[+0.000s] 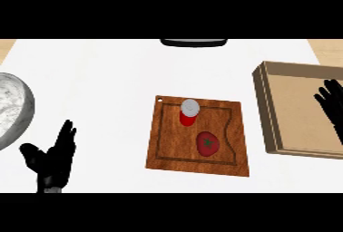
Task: Pick the can from the cutting board and place it in the cardboard box
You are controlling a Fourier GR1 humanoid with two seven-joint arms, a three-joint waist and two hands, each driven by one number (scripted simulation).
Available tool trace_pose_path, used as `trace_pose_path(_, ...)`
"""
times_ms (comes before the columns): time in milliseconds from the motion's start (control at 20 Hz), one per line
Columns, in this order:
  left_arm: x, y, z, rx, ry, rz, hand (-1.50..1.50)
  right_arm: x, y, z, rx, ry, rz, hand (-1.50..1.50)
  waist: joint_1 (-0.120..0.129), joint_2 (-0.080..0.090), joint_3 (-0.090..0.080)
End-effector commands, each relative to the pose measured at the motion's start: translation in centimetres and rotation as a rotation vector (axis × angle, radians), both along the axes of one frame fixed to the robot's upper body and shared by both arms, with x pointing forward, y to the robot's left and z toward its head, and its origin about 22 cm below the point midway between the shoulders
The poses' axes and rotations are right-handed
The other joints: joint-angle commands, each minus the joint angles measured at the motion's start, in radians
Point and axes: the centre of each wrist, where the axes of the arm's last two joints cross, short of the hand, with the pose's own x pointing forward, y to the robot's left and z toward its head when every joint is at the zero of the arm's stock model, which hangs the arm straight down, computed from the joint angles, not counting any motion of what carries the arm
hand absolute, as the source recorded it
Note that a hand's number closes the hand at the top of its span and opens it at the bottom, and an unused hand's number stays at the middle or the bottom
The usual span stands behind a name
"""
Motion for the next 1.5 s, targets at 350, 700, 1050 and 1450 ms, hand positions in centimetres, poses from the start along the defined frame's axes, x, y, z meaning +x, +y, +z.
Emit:
trace_pose_path(350,0.0,0.8,3.3,0.221,-0.092,-0.101,0.00,3.9,5.4,7.2,-0.701,-0.300,0.118,1.50,0.024,-0.047,0.013)
trace_pose_path(700,3.6,-1.0,2.8,0.195,-0.108,-0.090,0.00,1.4,13.6,0.1,-0.602,-0.400,-0.024,-1.50,0.002,-0.048,0.030)
trace_pose_path(1050,3.7,-1.1,1.6,0.192,-0.110,-0.090,0.00,1.8,15.4,7.5,-0.827,-0.151,0.034,-1.50,0.006,-0.050,0.028)
trace_pose_path(1450,3.8,-0.8,1.7,0.195,-0.113,-0.097,0.00,2.3,20.1,12.8,-0.966,0.026,0.165,-1.50,0.021,-0.050,0.029)
